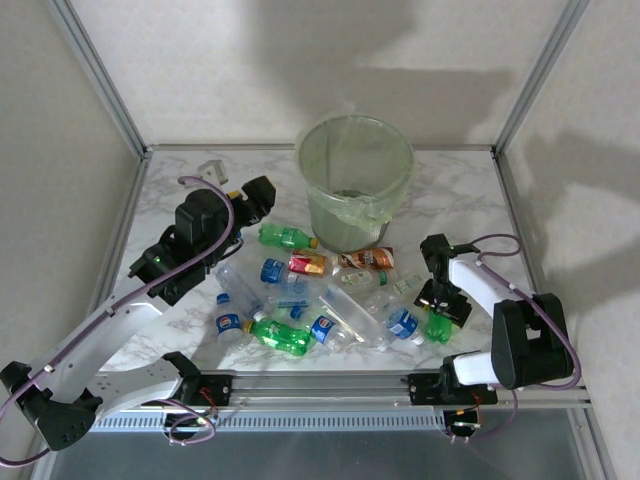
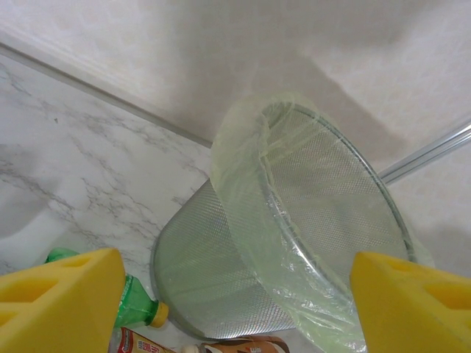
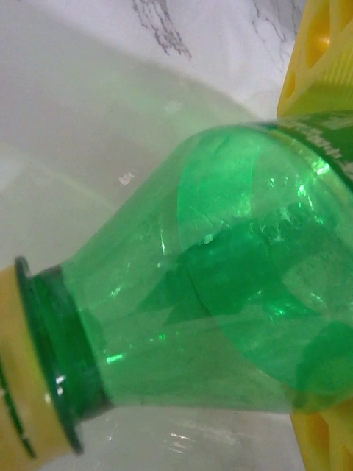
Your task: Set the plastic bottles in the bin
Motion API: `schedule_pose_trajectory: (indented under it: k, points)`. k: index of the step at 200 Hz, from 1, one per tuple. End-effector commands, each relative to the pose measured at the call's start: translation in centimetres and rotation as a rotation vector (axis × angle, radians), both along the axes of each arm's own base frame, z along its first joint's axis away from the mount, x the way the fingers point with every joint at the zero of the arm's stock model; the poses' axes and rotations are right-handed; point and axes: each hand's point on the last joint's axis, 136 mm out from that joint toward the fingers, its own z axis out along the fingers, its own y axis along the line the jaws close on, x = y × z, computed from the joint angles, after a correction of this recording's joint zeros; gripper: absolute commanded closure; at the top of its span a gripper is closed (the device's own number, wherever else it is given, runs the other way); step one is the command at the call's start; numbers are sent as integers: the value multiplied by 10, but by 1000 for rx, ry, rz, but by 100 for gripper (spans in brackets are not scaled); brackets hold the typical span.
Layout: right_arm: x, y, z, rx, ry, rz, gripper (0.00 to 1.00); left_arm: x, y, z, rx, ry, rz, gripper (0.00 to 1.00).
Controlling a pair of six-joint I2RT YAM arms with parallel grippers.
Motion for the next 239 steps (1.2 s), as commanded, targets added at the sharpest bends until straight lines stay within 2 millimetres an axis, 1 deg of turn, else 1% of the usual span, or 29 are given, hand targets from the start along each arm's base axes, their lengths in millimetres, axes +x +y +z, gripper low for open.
schedule_pose_trajectory:
  k: [1,28,50,67,92,116,136,138,140,142,144,160,175,181,183,184,189,191,194,195,207,208,215,223,226,235,239]
  points:
    - [10,-1,5,-8,-16,14,31,-2,5,3,3,-12,19,20]
    - [11,-4,8,-22,-21,12,37,-1,6,3,8,-11,23,20]
    - [13,-5,14,-30,-38,3,42,0,6,5,8,-14,21,20]
    - [17,-7,26,-41,-68,-9,44,0,6,8,8,-20,22,20]
    - [26,-9,55,-47,-137,-23,46,1,6,13,7,-26,22,20]
    - [43,-7,97,-34,-248,-33,48,2,7,18,6,-36,29,20]
    - [66,-1,150,-3,-411,-22,49,5,8,18,7,-35,38,20]
    - [67,0,153,-3,-419,-21,49,5,7,18,7,-35,37,20]
    - [70,1,162,1,-444,-21,49,6,6,18,7,-34,35,20]
    - [71,1,164,1,-452,-20,49,6,7,18,7,-34,36,20]
    - [74,2,174,6,-478,-18,49,7,6,18,6,-33,35,20]
    - [91,9,221,30,-603,-3,49,9,2,17,1,-30,22,20]
    - [108,24,265,65,-717,48,49,11,-2,16,-4,-26,11,20]
    - [113,31,278,77,-745,70,49,12,-3,15,-7,-24,9,21]
    - [116,34,286,81,-763,80,49,12,-4,14,-7,-23,6,21]
    - [116,34,286,81,-763,80,49,12,-4,14,-7,-22,5,21]
    - [123,42,301,90,-795,105,49,13,-5,14,-9,-22,3,21]
    - [124,43,304,92,-801,108,49,13,-5,14,-10,-21,2,21]
    - [128,49,314,97,-822,124,49,13,-5,13,-12,-19,2,21]
    - [128,49,314,97,-822,124,49,13,-6,13,-12,-19,1,21]
    - [141,67,341,118,-879,175,49,14,-7,11,-15,-13,-3,21]
    - [142,70,347,122,-892,185,49,14,-7,11,-15,-13,-3,21]
    - [149,79,359,132,-921,208,49,15,-8,10,-19,-10,-5,21]
    - [158,95,375,148,-959,246,49,15,-9,10,-22,-8,-8,22]
    - [160,97,379,153,-971,251,49,15,-9,9,-22,-5,-9,22]
    - [169,113,393,177,-1006,286,49,15,-9,9,-28,-2,-10,22]
    - [172,117,396,183,-1013,294,49,15,-9,7,-29,2,-11,22]
